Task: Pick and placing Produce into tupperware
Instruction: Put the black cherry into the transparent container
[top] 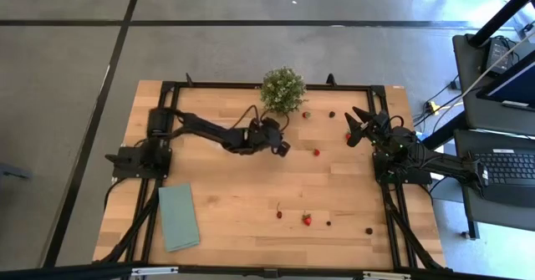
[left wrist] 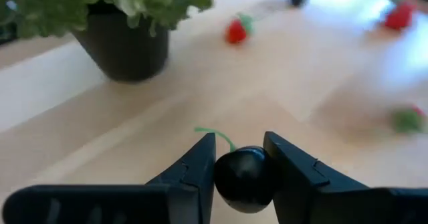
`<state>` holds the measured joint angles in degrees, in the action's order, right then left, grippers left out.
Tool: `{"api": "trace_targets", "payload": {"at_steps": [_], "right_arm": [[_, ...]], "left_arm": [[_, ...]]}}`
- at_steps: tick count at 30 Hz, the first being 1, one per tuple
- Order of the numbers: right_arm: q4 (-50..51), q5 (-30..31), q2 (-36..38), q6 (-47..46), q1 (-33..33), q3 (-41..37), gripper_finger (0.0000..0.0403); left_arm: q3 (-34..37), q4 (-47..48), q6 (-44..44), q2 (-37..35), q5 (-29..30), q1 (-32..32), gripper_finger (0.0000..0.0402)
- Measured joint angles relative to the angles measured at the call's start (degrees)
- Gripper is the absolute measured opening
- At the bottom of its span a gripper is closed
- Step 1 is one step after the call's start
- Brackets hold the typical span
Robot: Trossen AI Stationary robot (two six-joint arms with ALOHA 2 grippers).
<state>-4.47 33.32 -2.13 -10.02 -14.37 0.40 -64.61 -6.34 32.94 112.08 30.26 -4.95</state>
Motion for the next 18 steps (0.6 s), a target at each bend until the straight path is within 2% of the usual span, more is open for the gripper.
{"api": "trace_targets", "payload": {"at_steps": [4, 11, 18], "right_arm": [[-0.01, 0.0, 0.0, 0.0, -0.02, 0.0, 0.0217], [0.0, 0.0, 0.0, -0.24, 0.0, 0.0, 0.0217], [0.0, 0.02, 0.0, -0.31, 0.0, 0.0, 0.0217]], "left_arm": [[-0.14, 8.14, 1.85, -8.92, -8.35, -0.43, 0.0102], [-0.19, 29.6, 8.32, -25.5, -22.7, -3.12, 0.0102], [-0.19, 54.59, 19.48, -39.07, -26.75, -4.95, 0.0102]]}}
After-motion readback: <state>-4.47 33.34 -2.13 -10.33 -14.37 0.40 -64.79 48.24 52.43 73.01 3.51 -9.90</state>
